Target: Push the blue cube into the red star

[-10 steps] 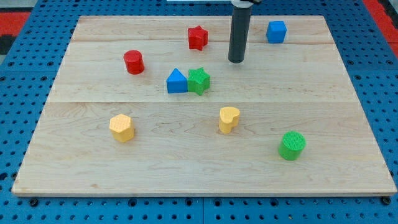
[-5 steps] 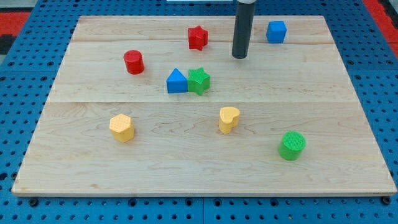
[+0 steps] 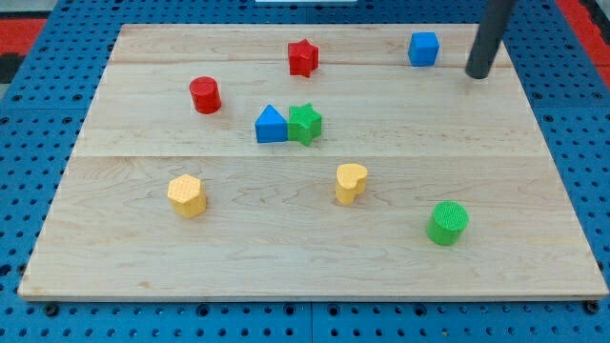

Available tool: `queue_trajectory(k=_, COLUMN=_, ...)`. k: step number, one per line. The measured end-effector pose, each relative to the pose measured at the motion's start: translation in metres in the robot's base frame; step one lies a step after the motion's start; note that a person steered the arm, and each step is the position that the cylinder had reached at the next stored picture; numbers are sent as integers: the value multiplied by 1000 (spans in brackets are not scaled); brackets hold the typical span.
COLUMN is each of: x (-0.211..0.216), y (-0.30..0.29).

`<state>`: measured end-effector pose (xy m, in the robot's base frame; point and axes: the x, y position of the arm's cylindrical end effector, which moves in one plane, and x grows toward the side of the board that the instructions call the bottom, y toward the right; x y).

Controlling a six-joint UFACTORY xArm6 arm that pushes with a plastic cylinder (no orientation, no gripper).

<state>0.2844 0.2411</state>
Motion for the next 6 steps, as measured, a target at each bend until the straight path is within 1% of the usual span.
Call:
queue_trajectory(k=1, x=-42, y=-25)
queue_trajectory(k=2, x=-57, y=-106)
queue_trajectory(k=3, x=-48, y=-164)
queue_trajectory(k=4, x=-12, y=-112)
queue_trajectory(k=5, x=-8, y=-131)
queue_trajectory(k=6, x=-11, y=-205)
